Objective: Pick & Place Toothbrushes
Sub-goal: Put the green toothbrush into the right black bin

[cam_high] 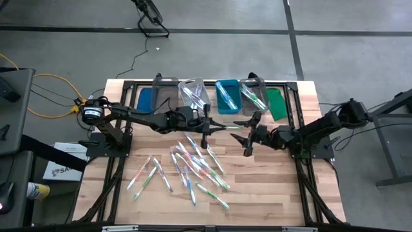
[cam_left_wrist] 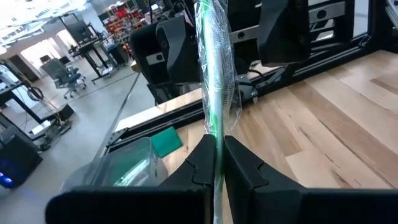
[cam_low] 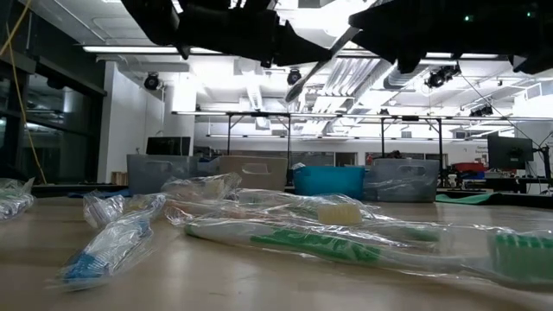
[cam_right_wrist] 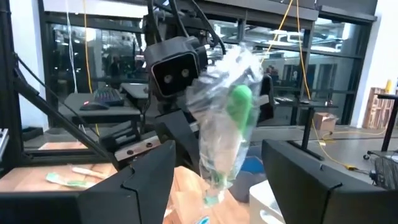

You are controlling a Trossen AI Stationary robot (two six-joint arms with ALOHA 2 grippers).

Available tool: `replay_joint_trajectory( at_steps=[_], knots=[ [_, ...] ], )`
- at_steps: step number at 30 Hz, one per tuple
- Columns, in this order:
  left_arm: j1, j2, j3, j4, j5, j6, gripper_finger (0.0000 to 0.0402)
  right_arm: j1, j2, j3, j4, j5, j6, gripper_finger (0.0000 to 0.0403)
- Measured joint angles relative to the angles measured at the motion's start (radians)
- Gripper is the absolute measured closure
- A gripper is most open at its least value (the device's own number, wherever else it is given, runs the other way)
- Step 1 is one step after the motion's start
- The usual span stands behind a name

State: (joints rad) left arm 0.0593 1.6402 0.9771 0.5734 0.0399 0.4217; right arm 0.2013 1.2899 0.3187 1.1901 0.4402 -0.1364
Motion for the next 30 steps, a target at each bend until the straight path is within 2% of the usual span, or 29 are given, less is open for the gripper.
replay_joint_trajectory(
  at_steps=[5,13,16,19,24,27,30],
  knots=[
    [0.000,0.000,0.000,0.000,0.006,-0.002,0.0392,0.001,-0.001,0.000,0.033,-0.002,-0.001,0.0219],
    [0.000,0.000,0.000,0.001,0.024,-0.012,0.0391,0.001,-0.001,0.001,0.035,-0.028,-0.001,0.0343],
    [0.000,0.000,0.000,-0.002,0.029,-0.015,0.0373,0.001,-0.001,0.001,0.037,-0.045,-0.007,0.0382],
    [0.000,0.000,0.000,-0.014,0.028,0.012,0.0332,0.001,-0.001,0.000,0.035,-0.044,0.001,0.0382],
    [0.000,-0.021,0.000,-0.071,0.008,0.097,0.0246,0.001,-0.009,0.000,0.027,0.044,0.000,0.0382],
    [0.000,-0.058,-0.001,-0.159,-0.057,0.131,0.0210,0.001,-0.032,0.000,-0.004,0.115,-0.012,0.0382],
    [0.000,-0.097,0.000,-0.251,-0.133,0.151,0.0194,0.001,-0.081,0.000,-0.067,0.192,-0.026,0.0382]
  ],
)
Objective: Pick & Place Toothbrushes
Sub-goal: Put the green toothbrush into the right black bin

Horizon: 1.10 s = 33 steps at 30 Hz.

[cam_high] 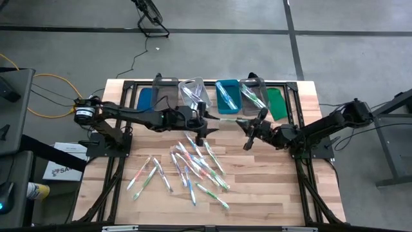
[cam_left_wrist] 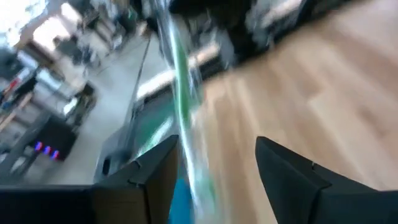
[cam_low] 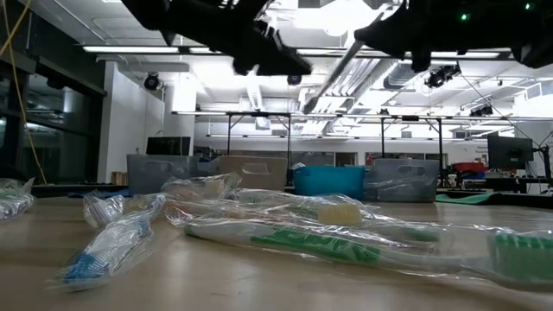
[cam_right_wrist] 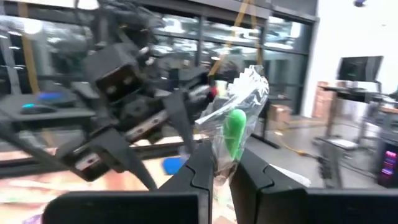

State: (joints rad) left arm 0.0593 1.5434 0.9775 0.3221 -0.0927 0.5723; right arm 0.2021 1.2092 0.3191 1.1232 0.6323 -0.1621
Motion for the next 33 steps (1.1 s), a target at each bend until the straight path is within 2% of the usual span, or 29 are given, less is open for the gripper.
replay_joint_trajectory(
  at_steps=[6,9,11,13,18,25,33],
  knots=[
    [0.008,-0.030,-0.004,-0.139,-0.135,0.056,0.0191,-0.052,-0.143,0.071,-0.301,0.148,0.017,0.0382],
    [0.038,-0.034,-0.024,-0.131,-0.150,0.060,0.0190,-0.105,-0.182,0.102,-0.407,0.260,0.087,0.0382],
    [0.071,-0.033,-0.055,-0.111,-0.151,0.060,0.0190,-0.147,-0.203,0.106,-0.442,0.294,0.111,0.0382],
    [0.105,-0.032,-0.094,-0.052,-0.133,0.057,0.0190,-0.192,-0.222,0.105,-0.469,0.304,0.145,0.0382],
    [0.180,-0.032,-0.209,0.192,-0.010,0.040,0.0190,-0.303,-0.231,0.106,-0.492,0.295,0.275,0.0382],
    [0.233,-0.032,-0.336,0.486,0.061,0.025,0.0190,-0.406,-0.141,0.105,-0.550,0.433,0.560,0.0380],
    [0.290,-0.032,-0.351,0.552,0.111,0.025,0.0190,-0.482,-0.001,0.105,-0.535,0.503,0.784,0.0381]
  ],
)
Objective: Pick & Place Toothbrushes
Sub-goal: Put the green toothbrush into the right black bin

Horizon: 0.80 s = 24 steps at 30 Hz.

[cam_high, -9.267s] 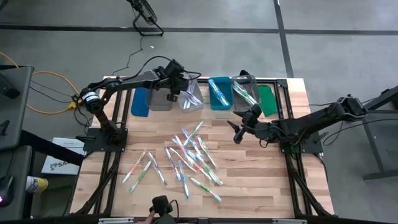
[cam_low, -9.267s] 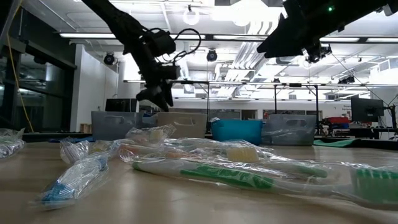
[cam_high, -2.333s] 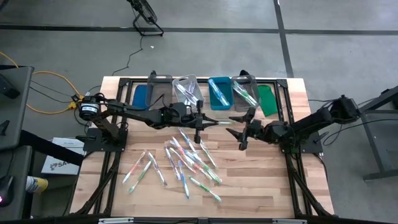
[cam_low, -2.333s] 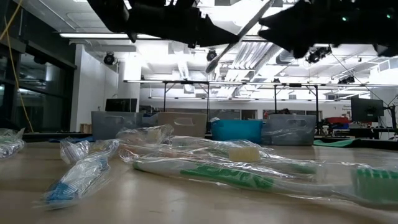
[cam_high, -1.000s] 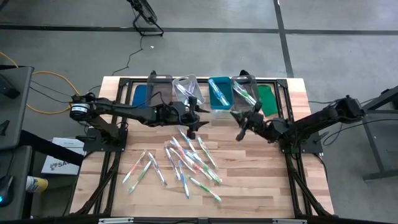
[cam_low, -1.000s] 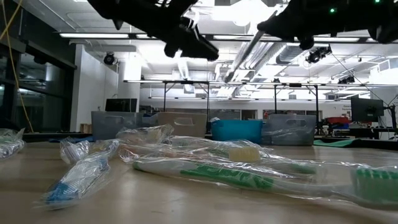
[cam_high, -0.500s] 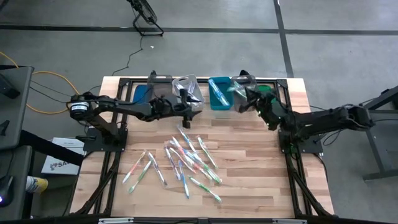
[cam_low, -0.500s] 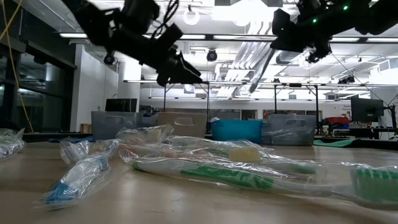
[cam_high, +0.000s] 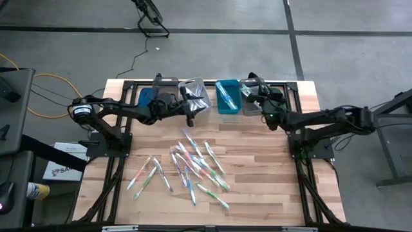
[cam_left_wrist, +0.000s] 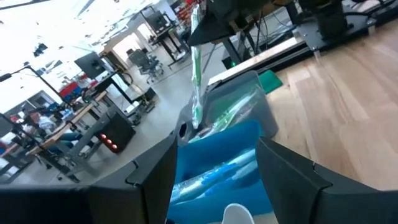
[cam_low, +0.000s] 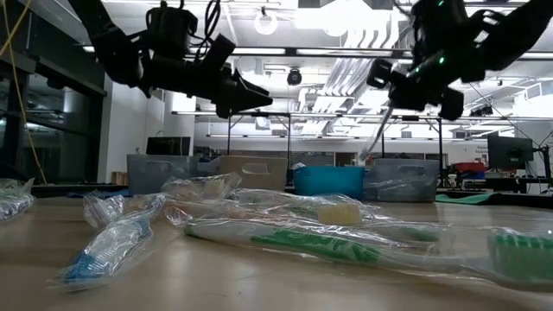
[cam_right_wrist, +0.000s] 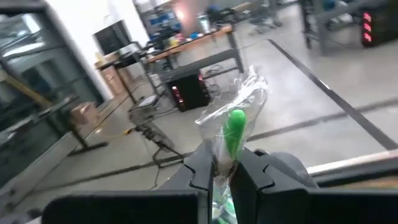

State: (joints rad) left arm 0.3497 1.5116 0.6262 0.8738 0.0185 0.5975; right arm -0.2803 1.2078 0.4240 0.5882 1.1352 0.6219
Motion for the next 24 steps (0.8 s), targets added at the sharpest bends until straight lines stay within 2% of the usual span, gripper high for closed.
replay_joint_trajectory(
  at_steps=[5,9,16,21,24],
  knots=[
    [0.030,0.000,0.000,0.013,0.054,0.000,0.0190,-0.016,0.112,0.000,0.012,0.108,0.193,0.0379],
    [0.039,0.000,0.000,0.028,0.075,0.000,0.0190,-0.015,0.195,0.000,0.089,0.151,0.266,0.0378],
    [0.038,0.000,0.000,0.051,0.078,0.007,0.0190,-0.015,0.333,0.000,0.282,0.226,0.314,0.0377],
    [0.038,0.000,0.000,0.051,0.080,0.007,0.0190,-0.016,0.404,0.000,0.370,0.213,0.328,0.0376],
    [0.038,0.000,0.000,0.051,0.080,0.007,0.0190,-0.016,0.432,0.000,0.421,0.242,0.337,0.0376]
  ],
)
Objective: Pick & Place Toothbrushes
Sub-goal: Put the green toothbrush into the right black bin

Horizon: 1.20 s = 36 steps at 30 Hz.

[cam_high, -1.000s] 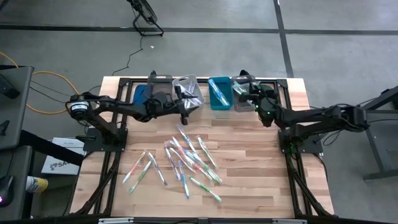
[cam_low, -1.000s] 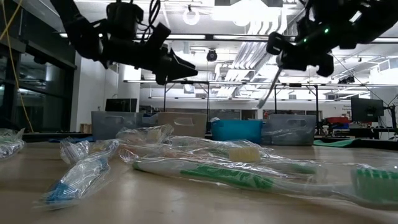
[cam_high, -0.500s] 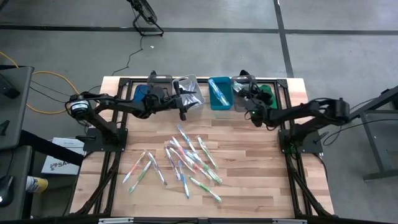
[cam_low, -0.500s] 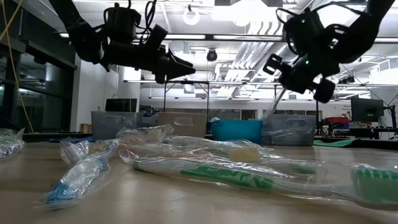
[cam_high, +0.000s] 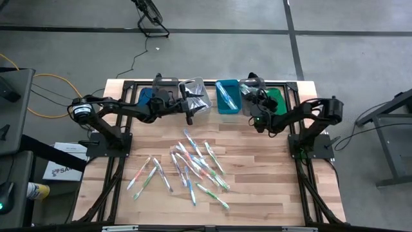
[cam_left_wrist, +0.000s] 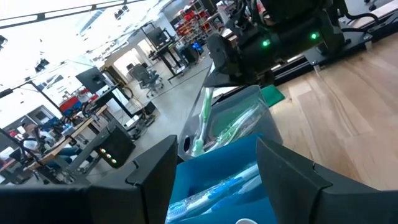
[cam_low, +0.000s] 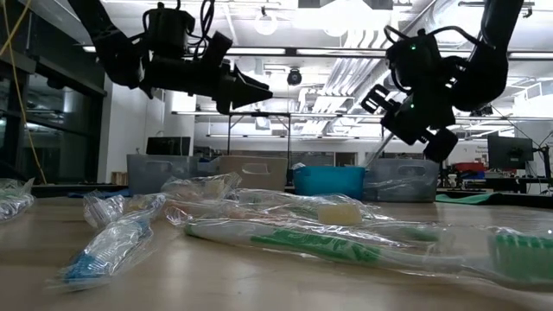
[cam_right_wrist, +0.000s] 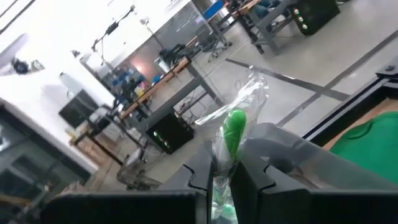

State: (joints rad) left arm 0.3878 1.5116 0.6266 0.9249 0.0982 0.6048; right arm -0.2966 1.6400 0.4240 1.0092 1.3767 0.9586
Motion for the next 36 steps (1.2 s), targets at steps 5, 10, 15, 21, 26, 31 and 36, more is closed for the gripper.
replay_joint_trajectory(
  at_steps=[5,10,15,21,26,31,36],
  knots=[
    [0.000,0.000,0.000,0.000,0.000,0.000,0.0190,-0.023,0.005,0.000,0.006,-0.044,-0.005,0.0372],
    [0.000,0.000,0.000,0.002,0.000,0.000,0.0190,-0.028,0.005,0.000,0.005,-0.123,-0.028,0.0336],
    [-0.002,0.000,0.001,0.008,0.000,0.000,0.0190,-0.011,0.005,0.000,0.030,-0.099,-0.043,0.0289],
    [-0.002,0.000,0.001,0.008,0.000,0.000,0.0190,-0.009,-0.003,0.000,0.054,-0.095,-0.116,0.0243],
    [-0.002,0.000,0.001,0.008,0.000,0.000,0.0190,0.015,-0.019,0.000,0.116,-0.060,-0.302,0.0229],
    [-0.002,0.000,0.001,0.008,0.000,0.000,0.0190,0.053,-0.067,0.000,0.135,0.036,-0.593,0.0230],
    [-0.002,0.000,0.001,0.008,0.000,0.000,0.0190,0.082,-0.128,0.000,0.134,0.112,-0.933,0.0231]
  ],
)
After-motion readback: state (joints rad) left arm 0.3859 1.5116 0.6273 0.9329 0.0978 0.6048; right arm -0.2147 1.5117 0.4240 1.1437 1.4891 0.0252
